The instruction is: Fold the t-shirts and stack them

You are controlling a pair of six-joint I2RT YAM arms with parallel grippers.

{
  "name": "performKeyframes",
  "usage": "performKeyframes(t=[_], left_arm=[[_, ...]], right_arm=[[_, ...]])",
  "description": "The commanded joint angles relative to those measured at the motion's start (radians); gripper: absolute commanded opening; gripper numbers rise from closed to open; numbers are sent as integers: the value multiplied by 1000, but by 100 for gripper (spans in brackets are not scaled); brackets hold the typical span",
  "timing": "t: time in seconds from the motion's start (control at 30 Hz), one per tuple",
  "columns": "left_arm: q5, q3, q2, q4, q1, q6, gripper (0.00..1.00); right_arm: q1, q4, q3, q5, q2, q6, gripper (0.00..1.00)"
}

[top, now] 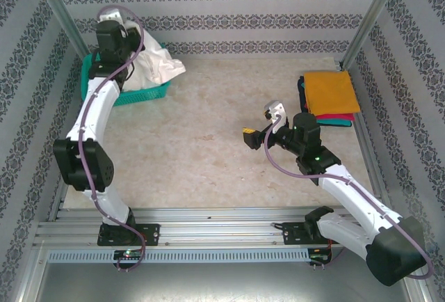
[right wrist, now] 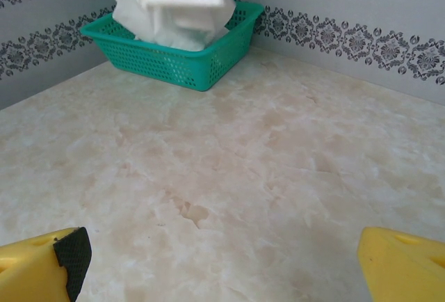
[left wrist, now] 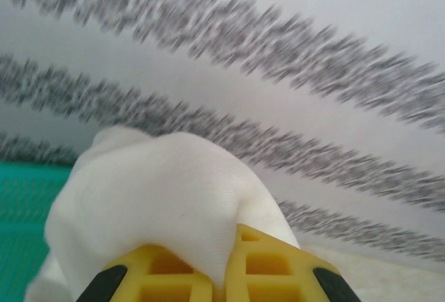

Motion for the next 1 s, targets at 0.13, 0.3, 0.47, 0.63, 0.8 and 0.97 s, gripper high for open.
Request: performKeyframes(t=[0.13,0.3,0.47,0.63,0.8,0.97], left_arm=[[92,49,-148,14,-115,47,0],[126,28,-198,7,-210,54,0],[134,-8,-201,18,-322,80,0],[153,-78,-167,30,-389,61,19],[213,-207,-146,64,-396,-19,100],[90,-383,-211,68,-394,-54,100]], right_arm=[[10,15,-16,-18,-43,10,98],[10,20,-22,-14,-43,9,98],[10,38,-22,-26,-28,25,98],[10,28,-16,-13,-13,55,98],[7,-17,5,53,10,147,98],[4,-74,48,21,94,135,98]])
